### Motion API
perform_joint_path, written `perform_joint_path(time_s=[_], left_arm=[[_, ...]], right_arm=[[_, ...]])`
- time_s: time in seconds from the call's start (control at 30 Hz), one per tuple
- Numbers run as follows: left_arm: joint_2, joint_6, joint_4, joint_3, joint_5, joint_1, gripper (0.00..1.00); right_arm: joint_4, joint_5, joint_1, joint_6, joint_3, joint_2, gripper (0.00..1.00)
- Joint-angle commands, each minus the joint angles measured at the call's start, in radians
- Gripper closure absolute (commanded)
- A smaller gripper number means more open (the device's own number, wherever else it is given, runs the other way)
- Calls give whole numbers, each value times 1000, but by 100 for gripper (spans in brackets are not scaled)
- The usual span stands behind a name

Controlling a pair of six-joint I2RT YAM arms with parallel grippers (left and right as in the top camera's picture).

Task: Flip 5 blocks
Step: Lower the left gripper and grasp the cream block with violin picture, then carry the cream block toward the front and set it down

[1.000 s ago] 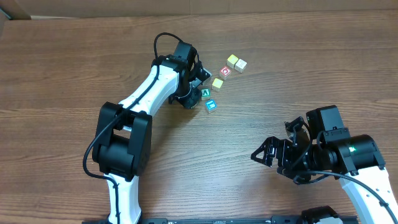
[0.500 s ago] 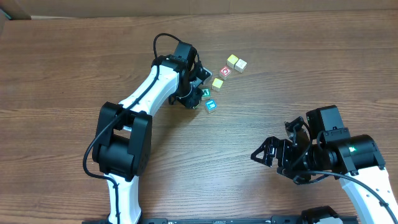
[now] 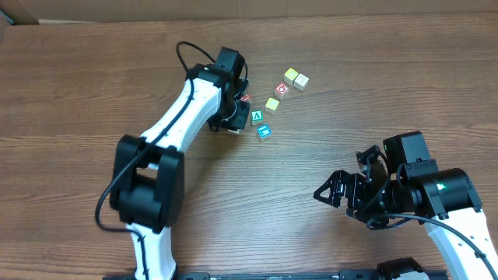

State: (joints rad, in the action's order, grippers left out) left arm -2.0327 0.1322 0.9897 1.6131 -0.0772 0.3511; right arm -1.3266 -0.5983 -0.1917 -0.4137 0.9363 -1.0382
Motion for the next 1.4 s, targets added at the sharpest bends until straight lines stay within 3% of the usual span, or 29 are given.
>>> perform_joint_path(time_s=[0.0,0.17,0.33,0.5,0.83,1.13,1.37], left_arm=[[135,151,45,35,38,-5,95],[211,210,161,31,53,7,96],[280,262,180,-62,56,43,95],[399,360,78,-265,32,142,96],[578,710,-146,-699,70,366,96],[575,781,-291,-838,46,354,94],[574,780,-328,-886,37,354,81]], right_arm=[[5,-5,-6,25,14,4,0],[8,21,-6,25,14,4,0],[8,21,-5,29,14,4,0],[8,21,-6,29,14,4,0],[8,21,-6,53,14,4,0],[0,21,-6,52,14,4,0],[-1,20,-6,52,14,4,0]])
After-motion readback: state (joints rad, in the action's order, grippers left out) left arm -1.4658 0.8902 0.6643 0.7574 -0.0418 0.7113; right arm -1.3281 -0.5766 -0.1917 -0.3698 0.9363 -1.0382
